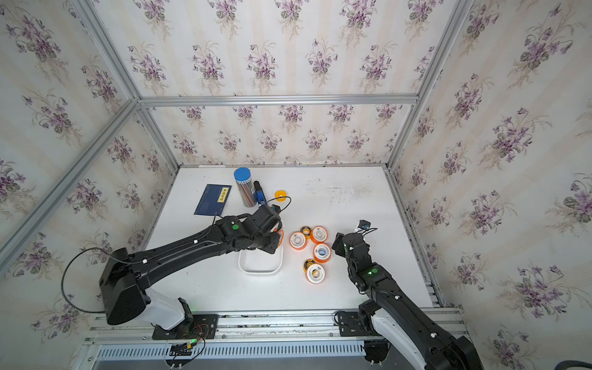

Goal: Put the sealing tape into the storage box
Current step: Place the sealing tape in the storage box.

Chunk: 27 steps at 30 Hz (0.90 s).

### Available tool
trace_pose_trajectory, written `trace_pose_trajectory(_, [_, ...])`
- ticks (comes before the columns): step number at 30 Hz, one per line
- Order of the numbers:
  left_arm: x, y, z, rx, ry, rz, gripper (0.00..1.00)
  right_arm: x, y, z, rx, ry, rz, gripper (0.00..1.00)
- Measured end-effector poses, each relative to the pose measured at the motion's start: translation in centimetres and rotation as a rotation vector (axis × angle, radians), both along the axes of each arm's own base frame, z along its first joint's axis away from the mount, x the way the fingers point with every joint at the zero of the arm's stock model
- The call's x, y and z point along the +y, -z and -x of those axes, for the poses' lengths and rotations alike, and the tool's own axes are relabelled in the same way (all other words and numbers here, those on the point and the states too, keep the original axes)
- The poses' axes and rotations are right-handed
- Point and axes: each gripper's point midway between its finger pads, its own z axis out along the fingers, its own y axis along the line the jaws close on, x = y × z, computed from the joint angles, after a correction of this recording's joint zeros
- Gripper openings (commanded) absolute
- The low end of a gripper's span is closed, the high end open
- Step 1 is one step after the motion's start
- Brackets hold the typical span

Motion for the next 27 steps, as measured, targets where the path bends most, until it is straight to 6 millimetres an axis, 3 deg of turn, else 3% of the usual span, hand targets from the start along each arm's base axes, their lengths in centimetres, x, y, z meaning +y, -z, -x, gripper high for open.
trace_pose_trajectory(6, [3.3,1.6,0.0,0.076,-0.083,0.132,0.11,0.0,0.1,0.0,0.005,-0.001,0.000,0.80])
trace_pose_trajectory(18, [2.3,6.2,0.0,0.241,-0.092,0.289,0.12,0.0,0.2,0.0,0.006,-0.002,0.001,0.80])
trace_pose_trajectory(27, [2.1,8.4,-0.3,0.296,-0.111,0.317,0.14,0.0,0.2,0.0,0.006,-0.002,0.001,0.80])
